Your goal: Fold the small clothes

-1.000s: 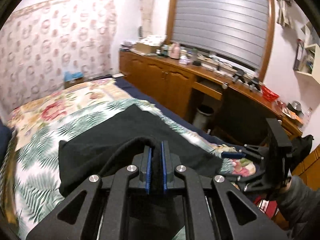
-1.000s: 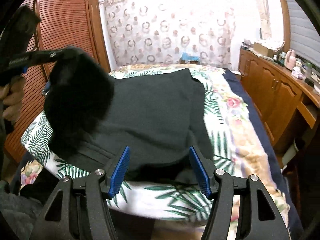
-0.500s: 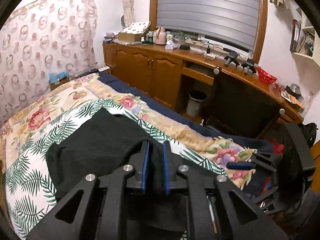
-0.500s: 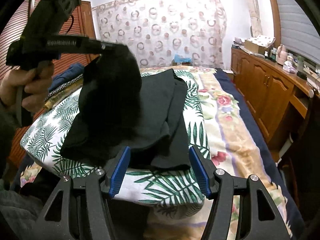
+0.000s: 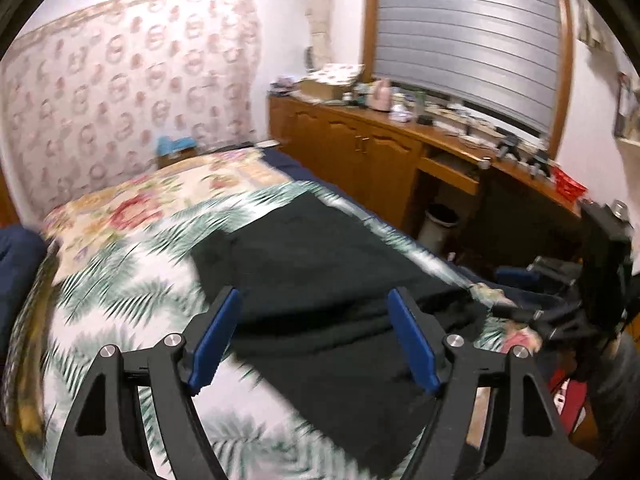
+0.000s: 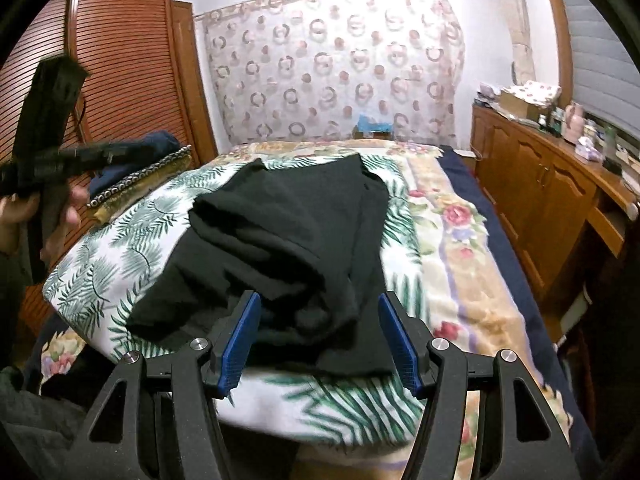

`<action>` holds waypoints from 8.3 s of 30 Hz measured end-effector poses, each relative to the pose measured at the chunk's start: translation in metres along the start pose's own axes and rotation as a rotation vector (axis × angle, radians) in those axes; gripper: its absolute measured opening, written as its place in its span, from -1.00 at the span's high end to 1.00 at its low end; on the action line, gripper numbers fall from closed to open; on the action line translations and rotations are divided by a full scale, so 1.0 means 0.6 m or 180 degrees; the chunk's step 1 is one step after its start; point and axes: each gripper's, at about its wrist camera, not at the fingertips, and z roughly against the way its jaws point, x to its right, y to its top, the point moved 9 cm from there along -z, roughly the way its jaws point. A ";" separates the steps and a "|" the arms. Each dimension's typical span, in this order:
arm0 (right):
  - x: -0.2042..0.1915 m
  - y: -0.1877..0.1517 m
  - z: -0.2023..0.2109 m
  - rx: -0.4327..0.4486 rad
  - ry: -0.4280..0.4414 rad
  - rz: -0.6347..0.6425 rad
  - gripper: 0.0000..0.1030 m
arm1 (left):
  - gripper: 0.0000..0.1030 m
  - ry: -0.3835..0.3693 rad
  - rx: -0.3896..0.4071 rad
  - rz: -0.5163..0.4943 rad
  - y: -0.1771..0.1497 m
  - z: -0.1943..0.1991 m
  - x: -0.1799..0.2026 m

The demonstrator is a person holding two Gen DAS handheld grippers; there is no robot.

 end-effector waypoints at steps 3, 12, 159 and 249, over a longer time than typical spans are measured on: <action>-0.020 0.024 -0.023 -0.0006 0.0097 0.0076 -0.24 | -0.49 0.0140 -0.0022 0.0165 -0.033 0.016 -0.046; -0.116 0.116 -0.135 -0.0091 0.0443 0.0407 -0.24 | -0.49 0.0431 0.0077 0.0414 -0.082 0.066 -0.121; 0.157 0.301 -0.299 -0.0056 -0.0196 -0.0108 -0.26 | 0.15 0.0295 -0.0146 0.0342 0.069 -0.209 -0.200; -0.474 0.564 -0.674 0.0397 0.1721 0.1242 -0.01 | -0.28 0.1847 0.0794 0.1180 -0.092 0.241 -0.645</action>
